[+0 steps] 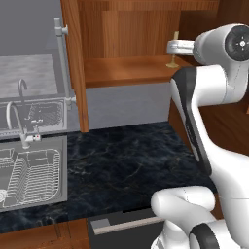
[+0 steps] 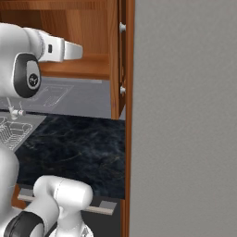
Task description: Get the candle and the beer from the cabinet and move them to the dining counter.
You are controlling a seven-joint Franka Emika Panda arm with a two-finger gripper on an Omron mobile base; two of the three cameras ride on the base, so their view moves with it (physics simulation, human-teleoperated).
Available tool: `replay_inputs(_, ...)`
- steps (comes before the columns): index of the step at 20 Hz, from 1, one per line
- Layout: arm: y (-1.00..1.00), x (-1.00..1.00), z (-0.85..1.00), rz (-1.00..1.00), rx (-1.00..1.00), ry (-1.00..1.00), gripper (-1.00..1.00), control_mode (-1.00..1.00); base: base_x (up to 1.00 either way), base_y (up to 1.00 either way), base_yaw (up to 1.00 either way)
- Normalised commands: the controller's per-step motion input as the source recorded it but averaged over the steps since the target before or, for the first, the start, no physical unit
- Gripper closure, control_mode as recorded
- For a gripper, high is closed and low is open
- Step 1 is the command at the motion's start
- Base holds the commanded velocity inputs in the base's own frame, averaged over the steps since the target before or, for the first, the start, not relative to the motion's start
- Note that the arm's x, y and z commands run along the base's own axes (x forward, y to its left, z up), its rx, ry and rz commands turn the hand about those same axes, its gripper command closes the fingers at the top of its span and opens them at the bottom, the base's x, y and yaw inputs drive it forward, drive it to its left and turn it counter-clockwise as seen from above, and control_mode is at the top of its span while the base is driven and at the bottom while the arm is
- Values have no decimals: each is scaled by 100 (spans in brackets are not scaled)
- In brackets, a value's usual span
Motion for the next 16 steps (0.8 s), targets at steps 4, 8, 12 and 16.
replay_inputs(4, 0, 22, 0, 0, 0, -2, -100, -100, 0, 0, 0)
replay_inputs(8, 0, 32, 0, 0, 0, 0, -100, -100, 0, 0, 0)
replay_inputs(12, 0, 32, 0, 0, 0, 0, -100, -100, 0, 0, 0)
replay_inputs(16, 0, 24, 0, 0, 0, 0, -100, -100, 0, 0, 0)
